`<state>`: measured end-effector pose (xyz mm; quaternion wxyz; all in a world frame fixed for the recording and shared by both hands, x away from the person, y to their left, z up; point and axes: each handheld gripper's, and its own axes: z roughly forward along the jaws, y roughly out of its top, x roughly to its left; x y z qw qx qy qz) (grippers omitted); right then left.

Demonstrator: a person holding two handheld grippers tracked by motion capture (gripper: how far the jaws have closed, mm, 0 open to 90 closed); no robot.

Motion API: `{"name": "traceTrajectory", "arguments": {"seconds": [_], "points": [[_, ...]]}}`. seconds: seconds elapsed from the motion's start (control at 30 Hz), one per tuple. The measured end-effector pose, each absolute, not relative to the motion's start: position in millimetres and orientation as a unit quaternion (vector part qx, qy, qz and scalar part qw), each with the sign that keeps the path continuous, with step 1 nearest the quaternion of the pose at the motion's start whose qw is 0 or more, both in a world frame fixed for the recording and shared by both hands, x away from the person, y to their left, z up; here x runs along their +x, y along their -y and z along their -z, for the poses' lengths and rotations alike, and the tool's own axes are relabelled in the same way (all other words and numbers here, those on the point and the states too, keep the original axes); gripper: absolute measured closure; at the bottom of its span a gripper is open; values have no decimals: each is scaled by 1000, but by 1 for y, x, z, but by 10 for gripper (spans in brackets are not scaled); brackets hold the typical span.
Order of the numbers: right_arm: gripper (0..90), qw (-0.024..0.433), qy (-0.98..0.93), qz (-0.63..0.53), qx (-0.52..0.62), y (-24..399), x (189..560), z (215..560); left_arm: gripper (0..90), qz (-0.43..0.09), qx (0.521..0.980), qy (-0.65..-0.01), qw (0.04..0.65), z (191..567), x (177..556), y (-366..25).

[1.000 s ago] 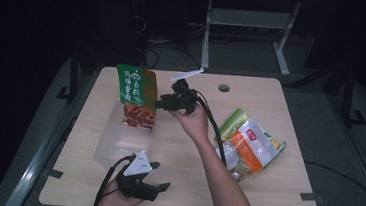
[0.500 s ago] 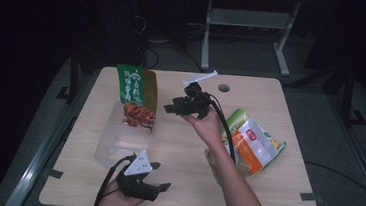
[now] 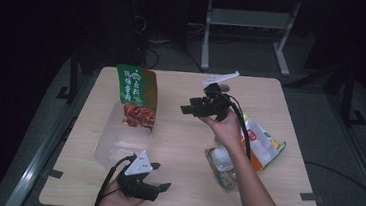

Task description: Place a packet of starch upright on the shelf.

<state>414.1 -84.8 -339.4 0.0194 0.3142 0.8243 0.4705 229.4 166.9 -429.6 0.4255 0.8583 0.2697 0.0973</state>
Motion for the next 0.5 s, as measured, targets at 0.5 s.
{"name": "traceTrajectory", "arguments": {"seconds": [0.5], "points": [[401, 13, -820, -459, 343, 127, 395, 353, 275, -95, 858, -269, 427, 430, 231, -169]]}}
